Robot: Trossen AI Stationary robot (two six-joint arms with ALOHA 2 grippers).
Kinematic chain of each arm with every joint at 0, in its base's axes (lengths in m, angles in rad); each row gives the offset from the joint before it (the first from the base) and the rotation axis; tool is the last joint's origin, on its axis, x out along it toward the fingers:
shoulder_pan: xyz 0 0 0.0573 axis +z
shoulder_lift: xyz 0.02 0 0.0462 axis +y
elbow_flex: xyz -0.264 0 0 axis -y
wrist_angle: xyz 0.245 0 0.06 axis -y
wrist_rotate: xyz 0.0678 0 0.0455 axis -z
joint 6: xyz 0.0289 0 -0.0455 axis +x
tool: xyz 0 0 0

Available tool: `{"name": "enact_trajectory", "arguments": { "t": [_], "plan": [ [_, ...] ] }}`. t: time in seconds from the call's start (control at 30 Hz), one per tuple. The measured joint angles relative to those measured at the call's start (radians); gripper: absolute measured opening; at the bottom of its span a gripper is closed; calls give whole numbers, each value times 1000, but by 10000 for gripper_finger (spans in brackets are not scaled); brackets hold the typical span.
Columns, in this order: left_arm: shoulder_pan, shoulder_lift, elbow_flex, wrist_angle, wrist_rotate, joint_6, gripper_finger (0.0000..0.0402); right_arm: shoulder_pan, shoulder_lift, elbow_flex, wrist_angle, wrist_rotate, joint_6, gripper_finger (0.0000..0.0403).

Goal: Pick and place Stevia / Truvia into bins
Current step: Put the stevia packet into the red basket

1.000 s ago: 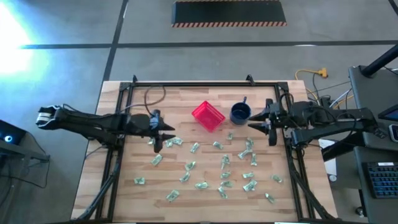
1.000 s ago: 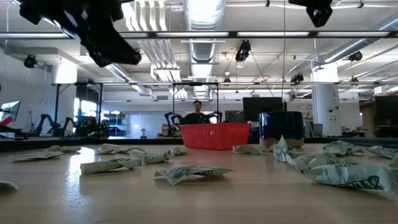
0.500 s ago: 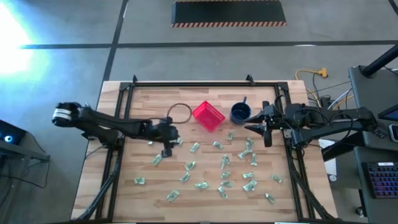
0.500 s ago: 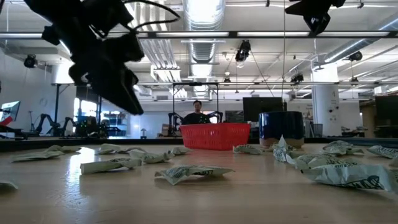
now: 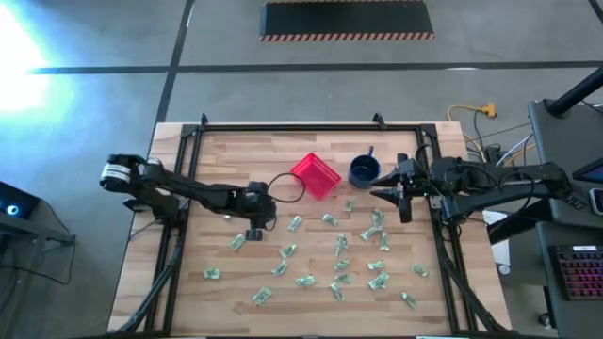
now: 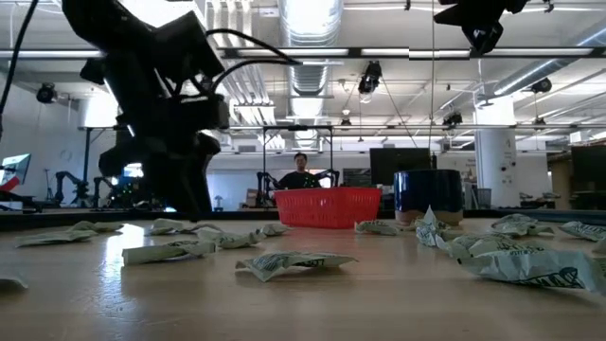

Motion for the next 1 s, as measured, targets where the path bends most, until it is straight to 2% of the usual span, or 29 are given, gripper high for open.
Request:
{"name": "enact_trajectory", "arguments": {
  "t": [0.13, 0.3, 0.57, 0.67, 0.83, 1.0],
  "plan": [
    [0, 31, 0, -1, -9, 0, 141, 0, 1, -10, 2, 0, 7, 123],
    [-2, 56, 4, 3, -68, 1, 141, 0, 1, -23, 15, 0, 19, 123],
    [0, 64, 7, 3, -62, -5, 137, 0, 1, -26, 22, 0, 22, 123],
    [1, 65, 7, 2, -44, -7, 111, 0, 1, -26, 22, 0, 22, 123],
    [3, 66, 6, 0, -4, -63, 20, 0, 1, -26, 22, 1, 23, 123],
    [5, 56, 22, -9, -6, -110, 11, 0, 1, -26, 23, 1, 23, 123]
  ]
}}
